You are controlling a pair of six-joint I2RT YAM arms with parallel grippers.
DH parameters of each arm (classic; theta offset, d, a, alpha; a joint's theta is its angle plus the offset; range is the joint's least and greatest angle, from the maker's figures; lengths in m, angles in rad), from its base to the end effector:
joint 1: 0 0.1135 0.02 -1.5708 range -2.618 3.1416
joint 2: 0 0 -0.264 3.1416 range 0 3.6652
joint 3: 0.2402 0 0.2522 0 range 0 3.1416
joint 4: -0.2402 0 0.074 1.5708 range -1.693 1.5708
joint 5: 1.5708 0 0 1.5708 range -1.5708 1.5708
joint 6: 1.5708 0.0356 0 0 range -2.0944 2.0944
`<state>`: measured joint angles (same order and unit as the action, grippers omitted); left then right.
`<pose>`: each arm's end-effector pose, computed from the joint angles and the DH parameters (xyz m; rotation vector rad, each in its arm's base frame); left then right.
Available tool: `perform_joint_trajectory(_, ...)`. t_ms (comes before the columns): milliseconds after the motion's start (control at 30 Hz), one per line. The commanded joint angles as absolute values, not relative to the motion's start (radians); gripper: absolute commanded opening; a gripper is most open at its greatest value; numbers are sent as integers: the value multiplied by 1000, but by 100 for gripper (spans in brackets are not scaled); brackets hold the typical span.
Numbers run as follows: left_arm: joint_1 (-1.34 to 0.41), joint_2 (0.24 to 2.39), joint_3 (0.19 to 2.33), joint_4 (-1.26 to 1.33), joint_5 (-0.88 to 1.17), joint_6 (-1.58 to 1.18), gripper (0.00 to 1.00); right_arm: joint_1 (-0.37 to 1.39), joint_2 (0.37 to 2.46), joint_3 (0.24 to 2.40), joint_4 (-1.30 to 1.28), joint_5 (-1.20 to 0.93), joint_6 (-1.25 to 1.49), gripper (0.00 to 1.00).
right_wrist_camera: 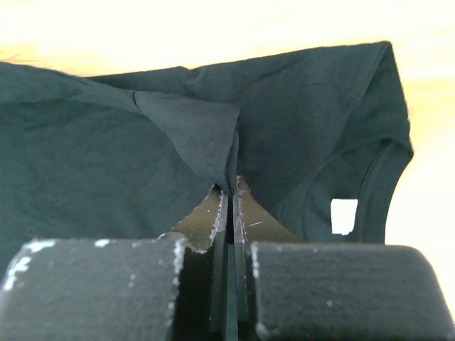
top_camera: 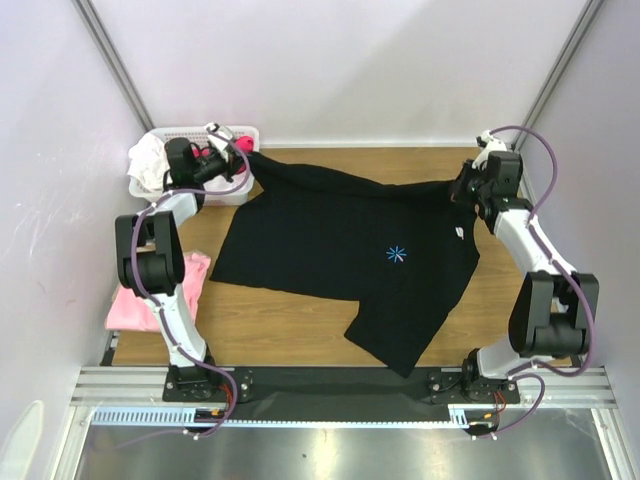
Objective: Fold and stack the t-shirts
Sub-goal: Fold the tshirt
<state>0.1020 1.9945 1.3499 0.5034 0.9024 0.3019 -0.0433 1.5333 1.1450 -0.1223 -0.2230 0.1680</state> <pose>0.4560 0.0186 0.2414 0.8021 1.4751 -0.4653 0.3544 -0.0075 0.2870 0.0835 2.0804 0.3080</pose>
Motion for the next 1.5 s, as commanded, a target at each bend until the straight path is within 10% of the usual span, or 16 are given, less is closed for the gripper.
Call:
perform_joint_trajectory(0,114,1921,1344,352,920,524,0,-40,1450,1111,-143,-218,199,0)
perform_joint_trajectory(600,95,1905,1384,373,871,491,0,-44,1430,979,-147,-130,298,0)
perform_joint_trajectory(1467,-28,1838,1322,374,746,451,0,8,1939,1078,-351,30,538,0)
